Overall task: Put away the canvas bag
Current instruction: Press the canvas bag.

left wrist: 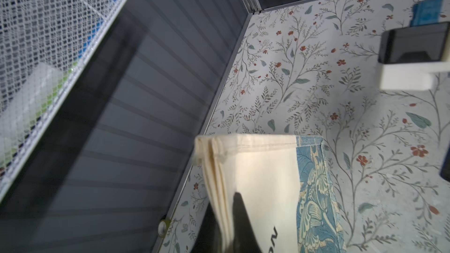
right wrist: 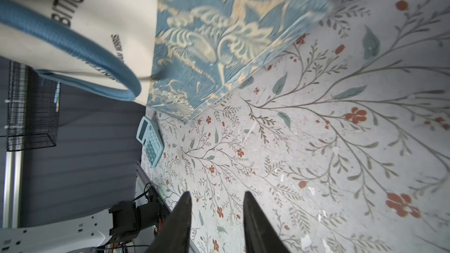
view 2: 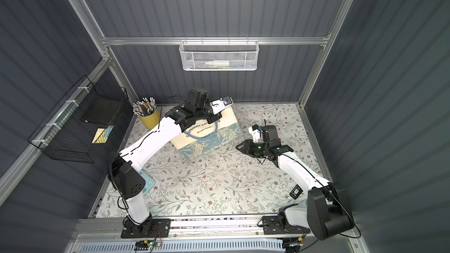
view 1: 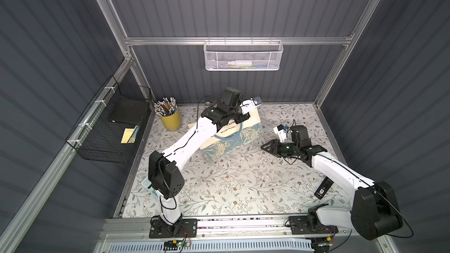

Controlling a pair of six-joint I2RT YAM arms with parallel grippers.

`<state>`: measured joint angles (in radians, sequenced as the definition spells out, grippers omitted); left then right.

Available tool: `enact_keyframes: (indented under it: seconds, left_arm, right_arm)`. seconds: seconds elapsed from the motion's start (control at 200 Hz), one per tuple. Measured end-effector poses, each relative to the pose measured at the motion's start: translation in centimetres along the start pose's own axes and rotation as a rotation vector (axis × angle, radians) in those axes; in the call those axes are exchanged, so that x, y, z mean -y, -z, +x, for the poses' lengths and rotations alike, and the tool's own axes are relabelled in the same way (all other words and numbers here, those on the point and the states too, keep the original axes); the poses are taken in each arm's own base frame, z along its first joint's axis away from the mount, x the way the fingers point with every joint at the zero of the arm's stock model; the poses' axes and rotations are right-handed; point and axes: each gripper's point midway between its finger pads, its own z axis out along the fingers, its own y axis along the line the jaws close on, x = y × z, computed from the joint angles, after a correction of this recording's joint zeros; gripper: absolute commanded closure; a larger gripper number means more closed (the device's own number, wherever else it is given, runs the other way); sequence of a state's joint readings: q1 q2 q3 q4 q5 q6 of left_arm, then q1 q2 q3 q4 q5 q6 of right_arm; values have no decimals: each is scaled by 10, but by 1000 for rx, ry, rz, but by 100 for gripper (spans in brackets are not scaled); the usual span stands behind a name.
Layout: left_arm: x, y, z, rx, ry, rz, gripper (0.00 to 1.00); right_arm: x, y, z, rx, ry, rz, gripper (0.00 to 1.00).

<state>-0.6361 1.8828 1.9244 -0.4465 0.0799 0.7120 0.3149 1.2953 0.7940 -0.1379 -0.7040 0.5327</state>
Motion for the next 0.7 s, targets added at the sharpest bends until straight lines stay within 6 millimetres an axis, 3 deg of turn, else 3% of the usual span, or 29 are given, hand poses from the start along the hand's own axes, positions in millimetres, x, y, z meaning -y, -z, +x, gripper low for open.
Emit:
enact_keyframes:
  seconds: [0.11, 0.275, 0.46, 0.595, 0.7]
  left_arm:
    - [-5, -15, -2, -14, -20, -7, 100]
    - [13, -28, 2, -74, -73, 11, 100]
    - [71, -26, -19, -74, -110, 96, 100]
    - [134, -13, -19, -115, -149, 162, 100]
    - [163, -2, -21, -139, -157, 177, 100]
  right_arm:
    - [-19, 3, -1, -9, 23, -91, 63]
    - [-36, -1, -6, -16, 0, -203, 66]
    - [-11, -27, -12, -31, -154, -180, 69]
    - [6, -37, -14, -38, -231, -113, 69]
    - [16, -38, -20, -22, -269, -83, 69]
